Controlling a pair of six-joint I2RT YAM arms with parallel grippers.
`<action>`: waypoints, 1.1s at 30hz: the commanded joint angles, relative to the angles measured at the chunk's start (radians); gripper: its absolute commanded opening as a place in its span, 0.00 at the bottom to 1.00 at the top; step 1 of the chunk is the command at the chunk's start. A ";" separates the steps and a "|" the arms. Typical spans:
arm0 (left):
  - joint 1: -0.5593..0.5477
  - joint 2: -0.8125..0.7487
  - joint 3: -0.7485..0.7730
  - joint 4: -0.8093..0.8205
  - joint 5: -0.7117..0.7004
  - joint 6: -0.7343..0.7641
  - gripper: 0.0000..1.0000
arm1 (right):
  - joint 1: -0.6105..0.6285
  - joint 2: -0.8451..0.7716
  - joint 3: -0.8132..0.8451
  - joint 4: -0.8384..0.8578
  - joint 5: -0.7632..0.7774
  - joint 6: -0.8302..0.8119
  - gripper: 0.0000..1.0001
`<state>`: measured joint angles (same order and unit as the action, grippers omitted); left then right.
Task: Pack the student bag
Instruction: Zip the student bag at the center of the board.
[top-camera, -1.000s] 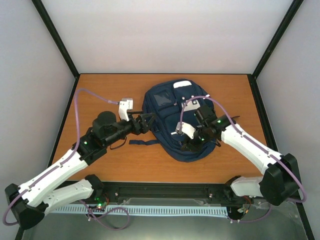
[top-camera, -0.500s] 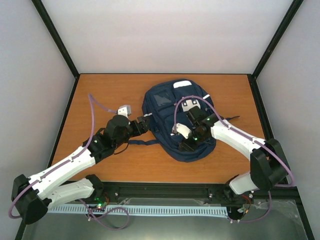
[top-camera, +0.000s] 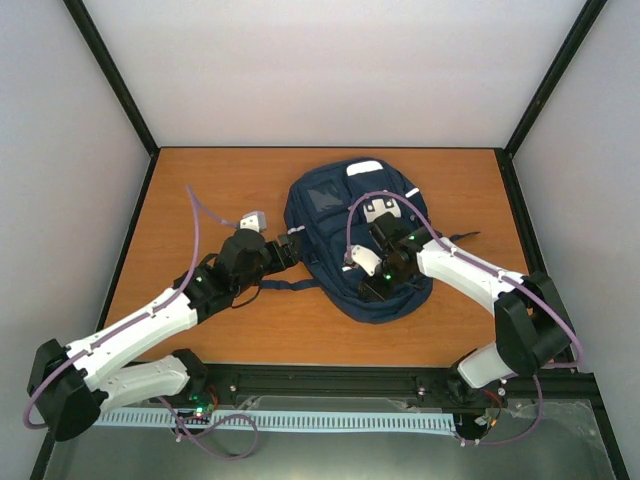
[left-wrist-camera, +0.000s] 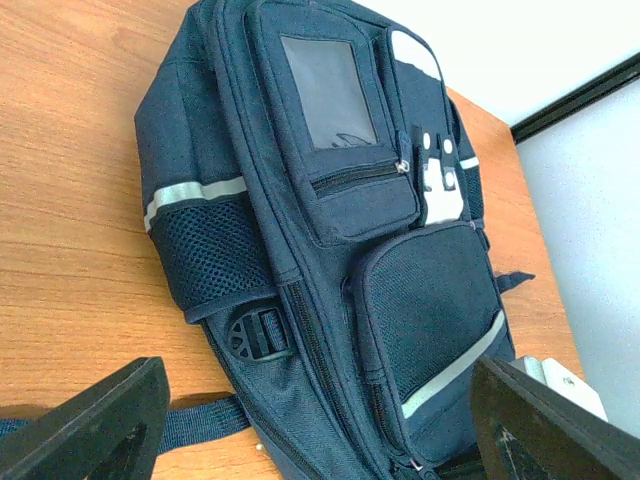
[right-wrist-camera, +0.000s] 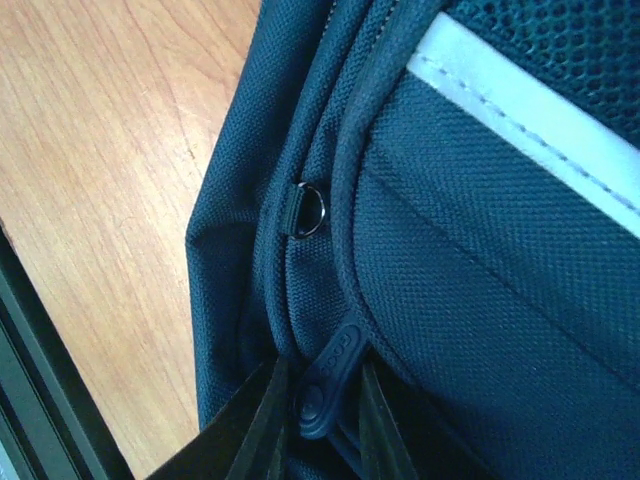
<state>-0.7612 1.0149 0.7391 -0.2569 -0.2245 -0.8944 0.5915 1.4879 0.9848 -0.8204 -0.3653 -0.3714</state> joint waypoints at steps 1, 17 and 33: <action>0.002 0.010 0.008 0.001 0.006 -0.023 0.85 | -0.001 0.020 0.025 0.041 0.074 0.029 0.23; 0.001 0.027 0.009 -0.004 0.003 -0.045 0.84 | -0.029 0.035 0.021 0.058 0.182 0.076 0.21; -0.012 0.181 0.052 0.102 0.153 -0.154 0.66 | -0.063 -0.114 0.001 0.016 0.184 0.031 0.03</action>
<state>-0.7612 1.1290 0.7414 -0.2253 -0.1490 -0.9882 0.5392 1.4132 0.9867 -0.8242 -0.2008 -0.3229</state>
